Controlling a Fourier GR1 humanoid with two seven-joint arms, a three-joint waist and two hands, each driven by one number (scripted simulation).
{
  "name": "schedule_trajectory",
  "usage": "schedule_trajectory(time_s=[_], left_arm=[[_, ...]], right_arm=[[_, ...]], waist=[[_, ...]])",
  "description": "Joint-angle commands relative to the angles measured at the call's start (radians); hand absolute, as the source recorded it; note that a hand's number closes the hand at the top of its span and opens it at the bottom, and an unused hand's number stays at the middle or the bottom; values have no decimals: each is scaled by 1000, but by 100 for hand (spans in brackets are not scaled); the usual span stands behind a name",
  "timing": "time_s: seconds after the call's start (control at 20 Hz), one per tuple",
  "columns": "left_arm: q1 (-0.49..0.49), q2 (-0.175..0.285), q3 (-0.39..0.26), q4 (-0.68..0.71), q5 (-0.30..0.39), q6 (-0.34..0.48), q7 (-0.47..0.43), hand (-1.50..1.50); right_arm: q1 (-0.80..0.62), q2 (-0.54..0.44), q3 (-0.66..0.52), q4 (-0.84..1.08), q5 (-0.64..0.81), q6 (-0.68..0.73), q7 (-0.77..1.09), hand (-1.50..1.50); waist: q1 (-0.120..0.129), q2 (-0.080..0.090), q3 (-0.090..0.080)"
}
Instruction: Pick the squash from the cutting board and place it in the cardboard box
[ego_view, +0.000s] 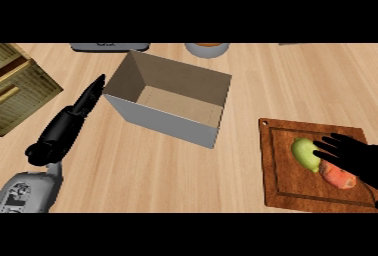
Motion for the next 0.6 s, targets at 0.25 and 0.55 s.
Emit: schedule_trajectory(time_s=[0.25,0.55], left_arm=[[-13,-13,49,-4,-28,-47,-4,0],[-32,-21,58,32,-37,-66,-13,0]], right_arm=[[-41,105,-13,130,104,-70,-8,-150],[-131,99,13,287,141,-167,-152,150]], waist=[[0,0,0],[4,2,0]])
